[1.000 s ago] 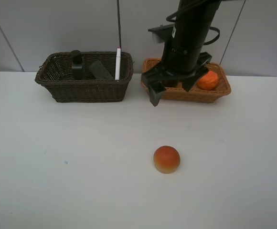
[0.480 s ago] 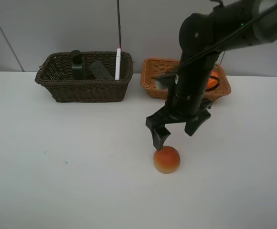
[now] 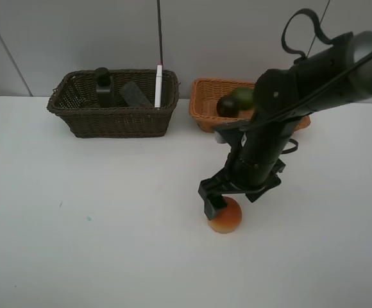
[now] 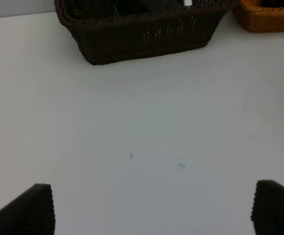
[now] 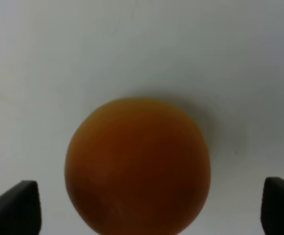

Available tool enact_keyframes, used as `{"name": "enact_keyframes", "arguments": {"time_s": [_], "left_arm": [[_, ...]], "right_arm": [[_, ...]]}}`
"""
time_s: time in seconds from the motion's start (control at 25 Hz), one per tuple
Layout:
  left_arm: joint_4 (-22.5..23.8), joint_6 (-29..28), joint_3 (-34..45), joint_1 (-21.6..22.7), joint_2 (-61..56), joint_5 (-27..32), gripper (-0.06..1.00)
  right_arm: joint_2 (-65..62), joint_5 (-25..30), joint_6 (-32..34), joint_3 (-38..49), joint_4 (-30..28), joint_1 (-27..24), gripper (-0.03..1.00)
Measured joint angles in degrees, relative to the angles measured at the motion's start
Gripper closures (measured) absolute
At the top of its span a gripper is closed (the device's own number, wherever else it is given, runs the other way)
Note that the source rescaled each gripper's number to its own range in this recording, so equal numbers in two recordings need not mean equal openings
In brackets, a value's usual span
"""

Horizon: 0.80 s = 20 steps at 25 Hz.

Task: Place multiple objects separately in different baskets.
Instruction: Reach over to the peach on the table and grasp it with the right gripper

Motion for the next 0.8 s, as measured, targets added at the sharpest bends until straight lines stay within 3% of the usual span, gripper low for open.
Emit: {"name": "enact_keyframes", "arguments": {"time_s": [0.8], "left_arm": [[0.0,0.0,0.0,0.0,0.0,0.0,-0.04]], "right_arm": [[3.4,-9.2,-1.9,3.8,2.1,2.6,-0.03]]}}
